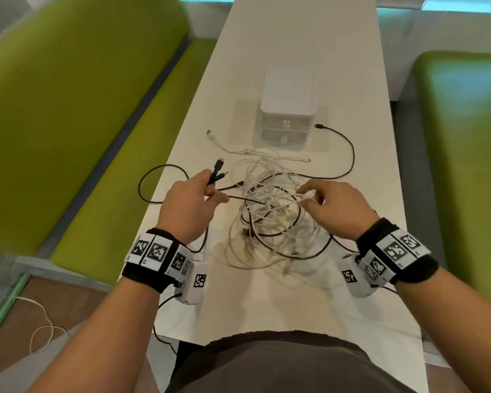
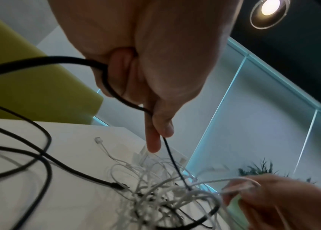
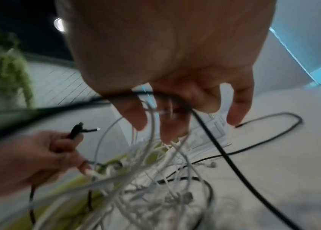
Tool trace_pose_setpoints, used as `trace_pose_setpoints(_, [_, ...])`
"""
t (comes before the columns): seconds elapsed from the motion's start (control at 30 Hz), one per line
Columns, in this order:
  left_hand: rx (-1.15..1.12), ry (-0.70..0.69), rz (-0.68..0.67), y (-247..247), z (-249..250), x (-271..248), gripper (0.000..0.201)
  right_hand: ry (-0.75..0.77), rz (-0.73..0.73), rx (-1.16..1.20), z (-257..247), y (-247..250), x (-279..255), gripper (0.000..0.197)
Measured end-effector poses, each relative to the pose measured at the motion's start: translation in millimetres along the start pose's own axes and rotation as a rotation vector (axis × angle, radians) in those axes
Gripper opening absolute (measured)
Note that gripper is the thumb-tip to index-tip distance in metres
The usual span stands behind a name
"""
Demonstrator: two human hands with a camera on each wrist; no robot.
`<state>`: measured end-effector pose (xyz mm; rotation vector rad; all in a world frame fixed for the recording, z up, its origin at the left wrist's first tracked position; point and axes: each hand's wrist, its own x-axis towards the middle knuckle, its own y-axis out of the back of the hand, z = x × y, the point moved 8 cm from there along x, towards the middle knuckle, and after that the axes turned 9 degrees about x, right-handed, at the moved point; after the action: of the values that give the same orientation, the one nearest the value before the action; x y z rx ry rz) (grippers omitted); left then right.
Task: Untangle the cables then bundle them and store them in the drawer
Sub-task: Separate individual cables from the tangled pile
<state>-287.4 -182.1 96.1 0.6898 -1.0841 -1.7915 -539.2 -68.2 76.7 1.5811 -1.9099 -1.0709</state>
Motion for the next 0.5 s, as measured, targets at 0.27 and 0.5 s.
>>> trace_pose_setpoints(0.27, [-0.156,-0.030,-0.070,-7,21,-6,0.031,0.204,0.188,0.428,-40,12,0,0.057])
trace_pose_setpoints(0.5, [-0.210,-0.112,-0.081,-4,46,-9,0.023,0.547,0.067,0.410,-79,3,-19,0.034])
